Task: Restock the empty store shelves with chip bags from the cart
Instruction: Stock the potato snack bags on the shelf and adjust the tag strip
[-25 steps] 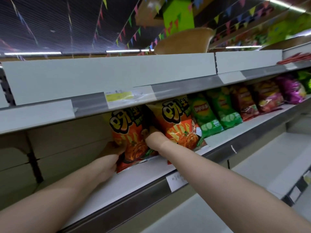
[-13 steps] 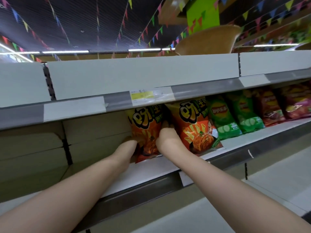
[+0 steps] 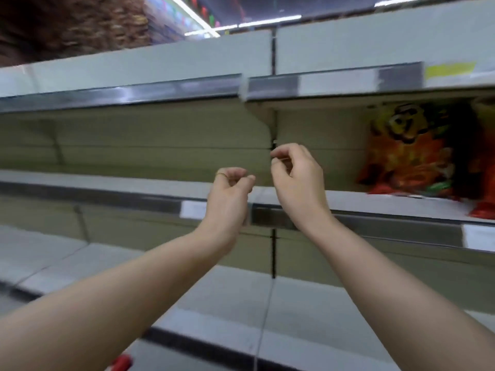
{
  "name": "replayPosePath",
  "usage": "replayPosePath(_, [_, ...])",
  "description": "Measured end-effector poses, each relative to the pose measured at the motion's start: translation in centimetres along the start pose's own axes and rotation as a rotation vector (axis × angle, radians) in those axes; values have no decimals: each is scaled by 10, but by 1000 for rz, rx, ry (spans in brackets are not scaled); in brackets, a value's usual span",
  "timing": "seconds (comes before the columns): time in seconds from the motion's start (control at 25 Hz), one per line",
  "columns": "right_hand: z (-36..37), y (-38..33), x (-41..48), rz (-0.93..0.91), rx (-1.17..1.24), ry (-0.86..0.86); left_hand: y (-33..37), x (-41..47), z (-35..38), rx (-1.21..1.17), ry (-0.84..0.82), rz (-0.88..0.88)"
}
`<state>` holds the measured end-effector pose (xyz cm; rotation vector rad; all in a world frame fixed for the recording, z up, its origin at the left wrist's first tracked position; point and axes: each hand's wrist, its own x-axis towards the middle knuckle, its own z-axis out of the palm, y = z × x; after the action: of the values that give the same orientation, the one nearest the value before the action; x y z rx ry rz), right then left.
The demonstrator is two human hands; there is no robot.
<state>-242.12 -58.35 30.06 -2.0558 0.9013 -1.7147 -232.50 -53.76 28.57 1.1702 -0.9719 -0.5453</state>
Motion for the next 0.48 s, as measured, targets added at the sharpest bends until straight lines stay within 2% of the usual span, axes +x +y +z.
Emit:
replayPosePath(0.2, [123, -63, -38, -78, 268, -241, -5, -19, -142, 75, 319, -31])
replayPosePath(0.48, [304, -159, -115, -33, 505, -644, -19, -48, -355, 119, 696, -126])
